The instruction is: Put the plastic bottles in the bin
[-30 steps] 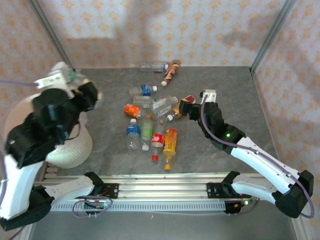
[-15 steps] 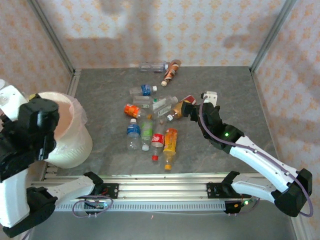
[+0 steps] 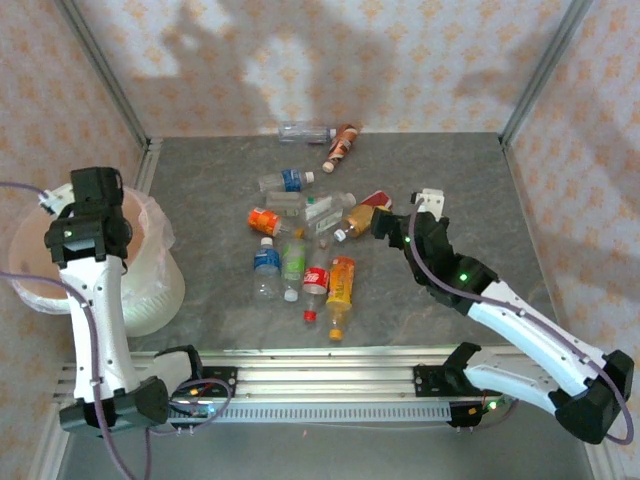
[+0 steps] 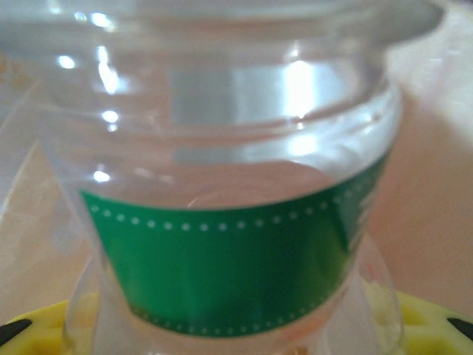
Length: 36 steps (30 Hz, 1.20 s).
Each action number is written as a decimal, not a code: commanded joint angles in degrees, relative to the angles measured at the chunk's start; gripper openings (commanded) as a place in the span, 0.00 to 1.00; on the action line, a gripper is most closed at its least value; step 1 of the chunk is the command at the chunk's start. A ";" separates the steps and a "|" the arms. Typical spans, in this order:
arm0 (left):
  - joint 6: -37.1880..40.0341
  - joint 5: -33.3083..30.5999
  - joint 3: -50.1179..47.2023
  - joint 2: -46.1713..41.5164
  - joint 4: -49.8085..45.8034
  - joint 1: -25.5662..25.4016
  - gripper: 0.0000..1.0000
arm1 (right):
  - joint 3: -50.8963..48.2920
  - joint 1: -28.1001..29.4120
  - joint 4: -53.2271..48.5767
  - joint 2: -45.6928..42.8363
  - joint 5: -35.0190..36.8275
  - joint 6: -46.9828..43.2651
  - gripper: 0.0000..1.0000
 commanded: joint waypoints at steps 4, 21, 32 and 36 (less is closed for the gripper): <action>5.13 6.97 -4.85 -0.12 5.06 15.06 0.46 | -0.72 0.10 -2.91 -1.54 3.05 0.12 0.99; -1.30 3.39 -6.04 1.79 7.75 17.07 0.74 | -1.41 0.10 -6.88 -0.93 3.75 3.78 0.99; -0.04 31.05 2.19 -3.53 9.76 17.00 0.98 | -3.55 0.10 -5.92 2.46 -1.32 12.12 0.99; -1.62 41.41 4.99 -6.92 12.28 16.81 1.00 | -4.51 0.10 -4.76 4.47 -5.14 15.01 0.99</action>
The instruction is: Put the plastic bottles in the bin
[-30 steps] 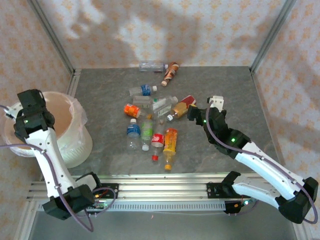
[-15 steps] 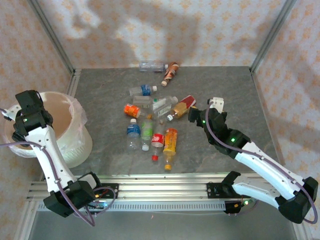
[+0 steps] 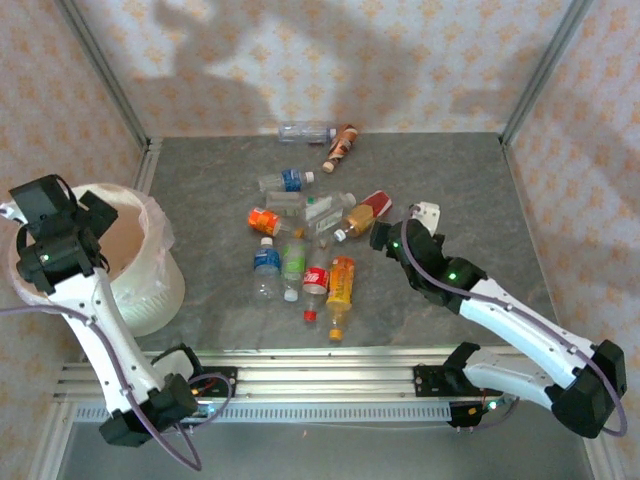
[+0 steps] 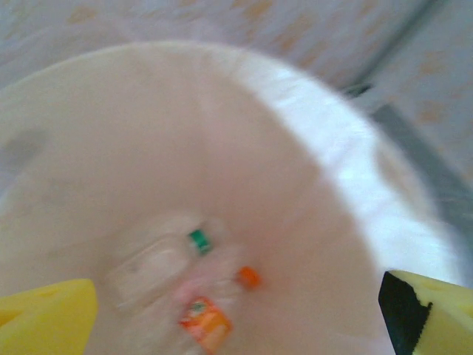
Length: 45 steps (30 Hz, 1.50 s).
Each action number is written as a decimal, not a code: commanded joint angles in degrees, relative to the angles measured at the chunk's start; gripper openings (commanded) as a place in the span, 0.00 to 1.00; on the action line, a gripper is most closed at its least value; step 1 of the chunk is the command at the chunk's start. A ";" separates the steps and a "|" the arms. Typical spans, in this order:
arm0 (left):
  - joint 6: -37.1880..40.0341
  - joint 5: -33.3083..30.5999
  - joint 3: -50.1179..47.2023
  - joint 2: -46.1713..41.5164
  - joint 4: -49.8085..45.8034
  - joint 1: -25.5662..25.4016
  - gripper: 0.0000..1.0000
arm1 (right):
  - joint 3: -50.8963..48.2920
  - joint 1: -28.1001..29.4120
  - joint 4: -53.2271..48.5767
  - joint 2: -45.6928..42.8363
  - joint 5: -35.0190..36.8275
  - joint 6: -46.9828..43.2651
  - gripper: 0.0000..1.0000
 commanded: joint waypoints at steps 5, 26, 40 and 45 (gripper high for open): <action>-5.42 33.11 1.64 -7.44 11.65 -4.02 0.99 | -2.23 0.10 2.81 5.04 -14.74 8.15 0.99; -17.88 1.33 -14.33 1.36 22.51 -64.71 0.99 | 1.98 1.24 3.16 23.34 -31.96 16.46 0.88; -21.78 -17.92 -18.74 21.26 11.34 -65.60 1.00 | 5.07 1.24 1.97 20.97 -19.11 16.83 0.95; -15.38 -7.37 -23.05 27.62 18.14 -63.37 0.96 | 4.68 1.24 0.61 18.11 -16.35 15.36 0.99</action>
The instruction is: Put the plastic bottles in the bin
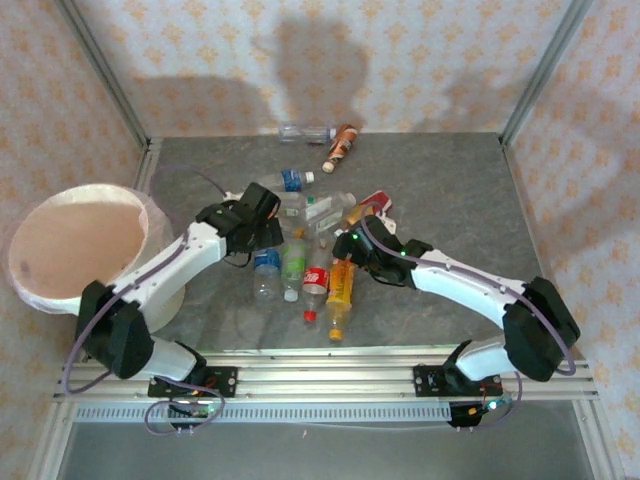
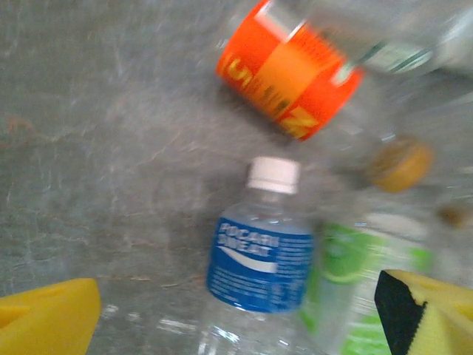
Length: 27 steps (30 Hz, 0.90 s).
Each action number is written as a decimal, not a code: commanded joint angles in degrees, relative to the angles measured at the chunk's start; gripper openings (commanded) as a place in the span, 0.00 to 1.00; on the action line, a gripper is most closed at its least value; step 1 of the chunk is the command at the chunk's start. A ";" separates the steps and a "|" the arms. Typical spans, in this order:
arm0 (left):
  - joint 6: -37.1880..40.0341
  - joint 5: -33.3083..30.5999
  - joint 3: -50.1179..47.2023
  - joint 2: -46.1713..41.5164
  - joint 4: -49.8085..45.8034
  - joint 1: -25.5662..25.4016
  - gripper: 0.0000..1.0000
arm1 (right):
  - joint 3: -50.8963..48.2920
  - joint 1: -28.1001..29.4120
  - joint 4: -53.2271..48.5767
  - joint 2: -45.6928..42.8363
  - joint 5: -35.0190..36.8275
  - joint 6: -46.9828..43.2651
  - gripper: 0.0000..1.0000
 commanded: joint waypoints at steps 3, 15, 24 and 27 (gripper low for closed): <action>4.94 5.30 -2.90 6.23 4.09 0.52 0.91 | -0.50 0.27 -2.10 -4.33 5.82 -0.91 0.99; 8.18 10.45 -7.24 13.85 14.01 3.35 0.80 | -2.47 0.26 -2.91 -7.68 9.40 -1.05 0.99; 7.93 10.30 -7.98 15.04 16.86 4.77 0.65 | -3.89 0.26 -1.57 -8.90 9.74 -2.31 0.99; 8.20 8.95 -7.65 12.74 16.17 5.04 0.57 | -5.13 0.26 1.75 -8.92 8.43 -2.73 0.99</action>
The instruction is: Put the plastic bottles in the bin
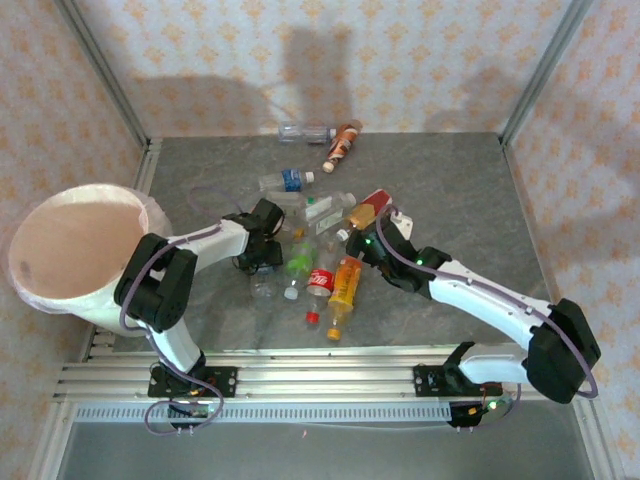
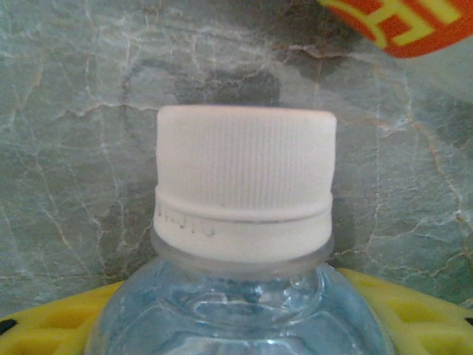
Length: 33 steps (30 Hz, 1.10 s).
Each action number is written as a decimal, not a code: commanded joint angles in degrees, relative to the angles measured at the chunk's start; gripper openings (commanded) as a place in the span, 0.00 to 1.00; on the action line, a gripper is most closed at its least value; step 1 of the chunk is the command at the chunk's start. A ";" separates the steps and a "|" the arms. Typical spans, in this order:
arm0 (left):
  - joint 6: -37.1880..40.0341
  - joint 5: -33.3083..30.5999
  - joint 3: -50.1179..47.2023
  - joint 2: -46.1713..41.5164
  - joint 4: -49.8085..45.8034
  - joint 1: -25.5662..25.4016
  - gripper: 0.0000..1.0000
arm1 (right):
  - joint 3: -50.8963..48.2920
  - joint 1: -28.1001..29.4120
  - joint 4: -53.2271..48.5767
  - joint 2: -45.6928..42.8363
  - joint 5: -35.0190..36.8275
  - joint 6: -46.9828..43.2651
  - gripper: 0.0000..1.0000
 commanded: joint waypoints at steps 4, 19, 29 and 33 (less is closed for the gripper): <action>2.49 -4.14 1.60 -7.36 -2.79 0.53 0.44 | -2.29 0.26 4.88 -0.66 0.14 -0.61 0.99; 7.60 -19.72 34.25 -27.88 -20.46 0.53 0.39 | -2.35 0.26 9.55 -2.48 8.88 0.20 0.99; 24.42 -50.37 44.98 -34.34 -22.52 1.87 0.38 | -4.90 0.26 9.59 -6.08 9.95 0.26 0.99; 28.56 -55.30 41.32 -36.77 -18.41 6.23 0.39 | -4.78 0.26 9.74 -6.21 10.35 -0.61 0.99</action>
